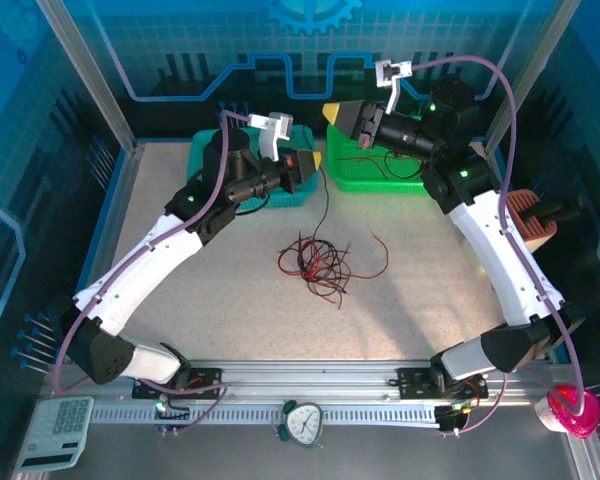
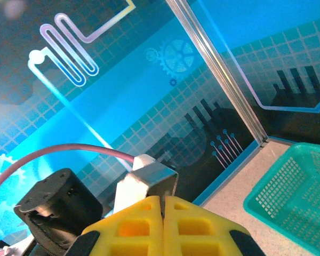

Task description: Untangle the cables

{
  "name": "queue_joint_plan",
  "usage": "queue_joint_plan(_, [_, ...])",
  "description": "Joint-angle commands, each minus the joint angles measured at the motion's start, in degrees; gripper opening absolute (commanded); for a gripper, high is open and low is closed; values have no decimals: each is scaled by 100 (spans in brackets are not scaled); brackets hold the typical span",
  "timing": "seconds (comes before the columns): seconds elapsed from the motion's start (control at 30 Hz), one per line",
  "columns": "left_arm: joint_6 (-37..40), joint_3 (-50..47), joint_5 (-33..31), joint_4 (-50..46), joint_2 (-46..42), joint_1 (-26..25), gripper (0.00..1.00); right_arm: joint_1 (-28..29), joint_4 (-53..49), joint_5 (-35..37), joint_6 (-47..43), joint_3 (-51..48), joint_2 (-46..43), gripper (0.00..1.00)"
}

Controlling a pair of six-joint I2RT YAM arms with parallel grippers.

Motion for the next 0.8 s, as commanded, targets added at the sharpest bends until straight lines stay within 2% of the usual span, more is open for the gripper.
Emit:
queue_joint_plan(0.0, [89, 193, -174, 134, -203, -38, 0, -150, 225, 112, 47, -351, -313, 0])
queue_joint_plan(0.03, [106, 254, -242, 113, -247, -37, 0, -198, 291, 140, 90, -497, -379, 0])
queue_joint_plan(0.07, [132, 322, -292, 91, -275, -36, 0, -241, 353, 157, 131, -643, -441, 5])
queue_joint_plan(0.13, [248, 509, -373, 11, -301, -37, 0, -331, 478, 161, 217, -927, -572, 16])
queue_joint_plan(0.23, [464, 903, -491, -237, -210, -39, 0, -425, 516, 208, 242, -1276, -765, 39])
queue_joint_plan(0.33, [749, 1319, -629, -453, -58, -22, 0, -514, 475, 304, 187, -1620, -992, 52])
queue_joint_plan(0.6, [1366, 2521, -885, -716, 586, 155, 0, -733, 221, 638, 28, -2728, -1792, 58])
queue_joint_plan(0.77, [1694, 2858, -1238, -383, 871, 315, 0, -742, 6, 747, -120, -3280, -2131, 59])
